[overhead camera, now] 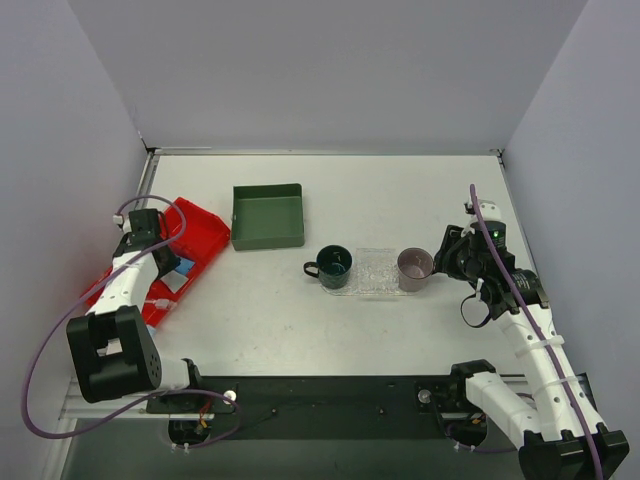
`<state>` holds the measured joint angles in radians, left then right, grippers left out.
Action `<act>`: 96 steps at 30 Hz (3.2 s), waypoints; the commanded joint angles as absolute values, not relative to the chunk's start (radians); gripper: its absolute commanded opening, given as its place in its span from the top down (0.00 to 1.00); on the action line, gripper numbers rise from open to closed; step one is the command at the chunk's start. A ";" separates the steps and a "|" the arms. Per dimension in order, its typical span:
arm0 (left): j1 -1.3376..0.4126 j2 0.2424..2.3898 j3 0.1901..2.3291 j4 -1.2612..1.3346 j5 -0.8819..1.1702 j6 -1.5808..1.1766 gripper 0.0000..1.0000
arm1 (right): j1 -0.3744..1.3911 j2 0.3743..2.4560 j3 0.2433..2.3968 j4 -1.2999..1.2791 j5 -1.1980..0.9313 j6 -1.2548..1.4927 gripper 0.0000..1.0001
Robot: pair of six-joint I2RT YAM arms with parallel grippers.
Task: Prepare toiletry sets of a toothbrush and toothpaste on the tray
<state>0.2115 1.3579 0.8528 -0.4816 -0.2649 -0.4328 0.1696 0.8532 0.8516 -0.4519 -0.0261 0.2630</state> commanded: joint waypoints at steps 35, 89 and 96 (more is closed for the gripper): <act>0.259 1.391 0.845 -0.520 -0.204 -0.499 1.00 | 0.158 0.830 0.848 -0.436 0.025 0.261 0.62; -0.926 0.986 1.003 -0.543 -0.768 -1.224 1.00 | 1.140 1.305 1.124 0.025 0.187 0.601 0.62; -0.988 0.999 0.997 -0.534 -0.796 -1.239 1.00 | 1.152 1.362 1.144 0.044 0.192 0.603 0.62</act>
